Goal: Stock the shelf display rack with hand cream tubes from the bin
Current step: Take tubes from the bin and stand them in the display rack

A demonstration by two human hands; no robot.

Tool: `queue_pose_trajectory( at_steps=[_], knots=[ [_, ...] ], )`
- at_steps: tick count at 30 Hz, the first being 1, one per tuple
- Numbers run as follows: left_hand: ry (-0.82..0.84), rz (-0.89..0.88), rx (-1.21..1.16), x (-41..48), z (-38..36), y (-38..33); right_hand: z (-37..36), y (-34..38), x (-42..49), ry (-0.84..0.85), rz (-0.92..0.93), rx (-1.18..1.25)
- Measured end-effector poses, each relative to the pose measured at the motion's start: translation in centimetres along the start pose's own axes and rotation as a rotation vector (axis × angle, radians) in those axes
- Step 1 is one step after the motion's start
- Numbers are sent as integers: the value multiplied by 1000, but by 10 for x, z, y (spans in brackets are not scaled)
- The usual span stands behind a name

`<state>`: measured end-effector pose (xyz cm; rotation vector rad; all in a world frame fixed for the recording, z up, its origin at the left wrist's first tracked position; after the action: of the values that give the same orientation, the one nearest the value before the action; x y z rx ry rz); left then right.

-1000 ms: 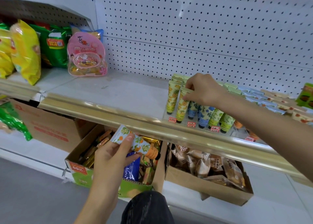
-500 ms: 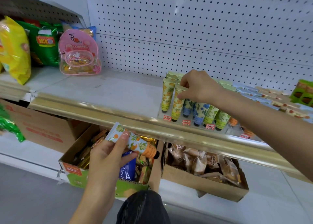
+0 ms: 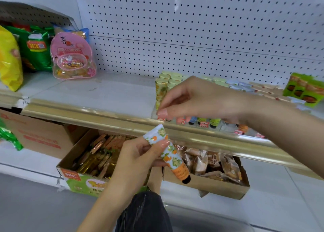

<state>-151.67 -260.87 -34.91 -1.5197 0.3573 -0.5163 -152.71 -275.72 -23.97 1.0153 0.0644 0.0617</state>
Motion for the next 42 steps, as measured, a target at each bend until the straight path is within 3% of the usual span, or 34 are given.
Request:
queue_pose_trajectory(
  at_steps=[8, 13, 18, 21, 25, 28, 34, 42],
  knots=[
    [172, -96, 66, -4, -49, -5, 11, -28, -55, 29, -15, -41],
    [180, -129, 115, 1, -87, 2, 41, -44, -89, 1, -157, -14],
    [161, -137, 196, 4, -123, 2, 67, -54, -116, -88, -147, -93],
    [36, -258, 489, 14, -124, 7, 91, -54, -124, -251, -89, -206],
    [3, -563, 1231, 33, -118, 25, 116, -51, -119, -510, -6, -456],
    [-19, -724, 1508, 48, -117, 42, 123, -53, -102, -606, 26, -572],
    [-8, -757, 1648, 63, -117, 56, 118, -69, -66, -625, 14, -683],
    [49, -764, 1642, 69, -120, 66, 121, -91, -47, -598, -88, -625]
  ],
)
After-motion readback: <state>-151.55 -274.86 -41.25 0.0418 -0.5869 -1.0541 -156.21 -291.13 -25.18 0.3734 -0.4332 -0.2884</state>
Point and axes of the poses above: each hand's wrist, its own x-axis towards the middle knuckle, its own z-axis out of the back of the hand, y = z × x, the point moved 1 cm from there along x, towards the middle knuckle, and after that the axes turned 14 degrees about x, right-handed, at the moved point
